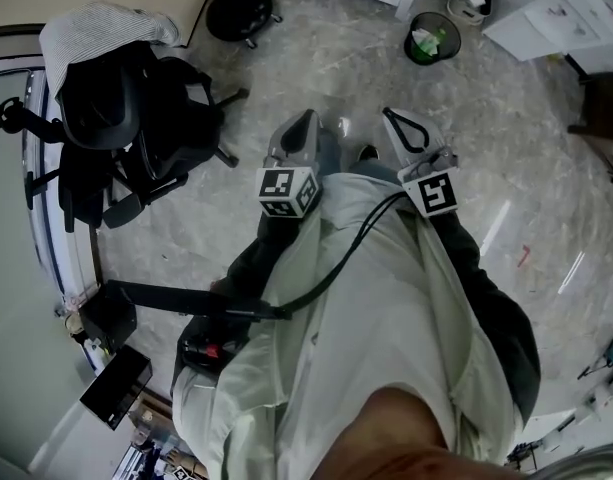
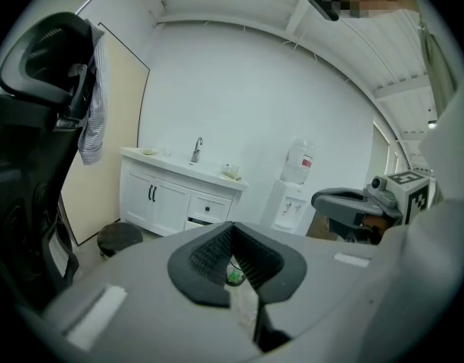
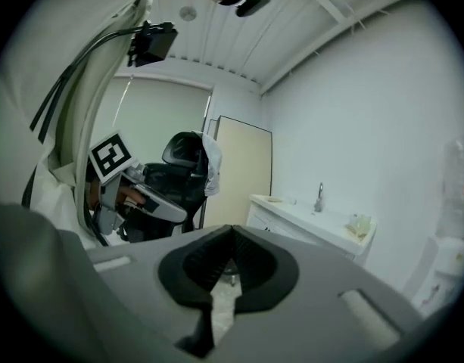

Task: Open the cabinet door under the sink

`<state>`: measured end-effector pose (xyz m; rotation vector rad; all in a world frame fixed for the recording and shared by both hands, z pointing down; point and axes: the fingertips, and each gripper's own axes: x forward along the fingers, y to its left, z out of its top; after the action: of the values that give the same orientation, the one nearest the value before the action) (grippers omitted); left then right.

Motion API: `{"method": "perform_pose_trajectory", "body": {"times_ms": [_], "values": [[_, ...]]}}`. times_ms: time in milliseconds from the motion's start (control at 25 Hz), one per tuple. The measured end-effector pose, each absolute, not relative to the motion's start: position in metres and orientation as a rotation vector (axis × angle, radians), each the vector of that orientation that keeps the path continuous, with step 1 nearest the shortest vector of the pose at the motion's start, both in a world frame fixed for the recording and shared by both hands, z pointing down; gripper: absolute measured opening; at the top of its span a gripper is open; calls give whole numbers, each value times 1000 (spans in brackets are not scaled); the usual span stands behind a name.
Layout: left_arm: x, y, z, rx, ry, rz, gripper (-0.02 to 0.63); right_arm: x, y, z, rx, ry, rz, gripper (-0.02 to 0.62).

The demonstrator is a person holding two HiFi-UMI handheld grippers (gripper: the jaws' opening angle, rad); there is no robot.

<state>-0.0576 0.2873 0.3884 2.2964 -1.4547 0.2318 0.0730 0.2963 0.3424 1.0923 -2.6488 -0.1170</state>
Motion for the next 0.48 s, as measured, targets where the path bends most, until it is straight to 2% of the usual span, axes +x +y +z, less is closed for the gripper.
{"method": "perform_pose_trajectory", "body": {"times_ms": [240, 480], "values": [[-82, 235, 392, 2336, -1379, 249, 8, 52, 250, 326, 1073, -2356, -424, 2], [-111, 169, 384, 2392, -1289, 241, 8, 35, 176, 329, 1192, -2224, -289, 2]]}}
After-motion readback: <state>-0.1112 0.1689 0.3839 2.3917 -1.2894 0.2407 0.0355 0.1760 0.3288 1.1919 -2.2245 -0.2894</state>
